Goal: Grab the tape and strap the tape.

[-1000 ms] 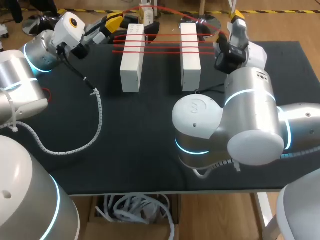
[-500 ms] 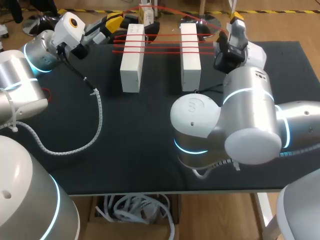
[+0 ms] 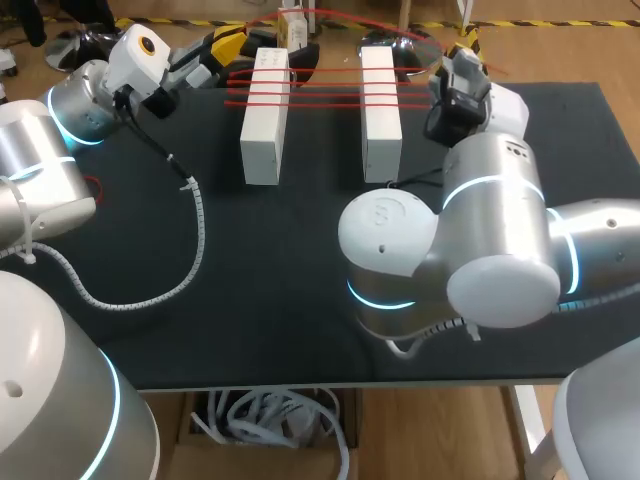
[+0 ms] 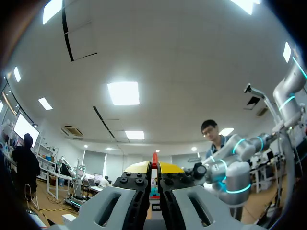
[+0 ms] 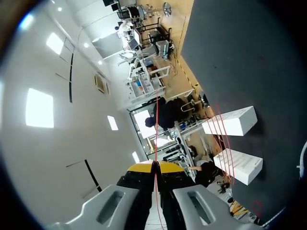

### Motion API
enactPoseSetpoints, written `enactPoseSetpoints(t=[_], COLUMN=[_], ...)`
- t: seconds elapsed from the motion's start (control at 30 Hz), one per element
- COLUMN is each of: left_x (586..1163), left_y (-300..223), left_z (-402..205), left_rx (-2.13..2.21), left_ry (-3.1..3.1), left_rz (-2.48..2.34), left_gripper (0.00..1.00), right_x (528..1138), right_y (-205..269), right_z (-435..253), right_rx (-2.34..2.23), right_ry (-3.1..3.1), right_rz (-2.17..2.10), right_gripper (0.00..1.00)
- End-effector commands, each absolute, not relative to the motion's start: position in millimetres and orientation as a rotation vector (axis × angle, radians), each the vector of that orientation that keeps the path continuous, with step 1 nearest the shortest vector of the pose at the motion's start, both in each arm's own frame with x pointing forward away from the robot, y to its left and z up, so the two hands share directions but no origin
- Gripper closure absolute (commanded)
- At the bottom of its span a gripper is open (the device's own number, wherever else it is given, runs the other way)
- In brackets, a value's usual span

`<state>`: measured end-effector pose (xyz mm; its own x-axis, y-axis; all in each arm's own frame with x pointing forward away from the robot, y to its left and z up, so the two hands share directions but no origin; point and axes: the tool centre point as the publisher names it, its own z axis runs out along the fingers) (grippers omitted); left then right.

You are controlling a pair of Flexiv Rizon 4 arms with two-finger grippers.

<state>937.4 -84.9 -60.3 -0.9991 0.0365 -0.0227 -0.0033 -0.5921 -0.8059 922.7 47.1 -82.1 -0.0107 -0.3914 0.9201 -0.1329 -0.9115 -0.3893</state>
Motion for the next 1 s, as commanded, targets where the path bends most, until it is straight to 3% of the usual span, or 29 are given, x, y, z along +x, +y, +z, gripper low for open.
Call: enactPoseSetpoints(t=[0.03,0.47,0.67,0.93,1.0], left_x=[937.2,937.2,935.3,932.7,932.7], left_y=[-85.4,-85.4,-89.8,-93.5,-93.5], left_z=[-60.7,-60.7,-70.3,-68.6,-68.6], left_rx=[-0.055,-0.055,0.02,0.238,0.238], left_ry=[-1.408,-1.408,-2.28,-2.824,-2.824], left_rz=[2.785,2.785,1.879,1.115,1.115], left_gripper=[1.0,1.0,1.0,1.0,1.0], right_x=[920.5,920.5,920.5,920.5,920.5], right_y=[46.8,46.8,46.8,46.8,46.8], right_z=[-80.0,-80.0,-80.0,-80.0,-80.0], right_rx=[-2.11,-2.11,-2.11,-2.11,-2.11], right_ry=[0.528,0.528,0.528,0.528,0.528], right_rz=[-2.039,-2.039,-2.039,-2.039,-2.039], right_gripper=[1.0,1.0,1.0,1.0,1.0])
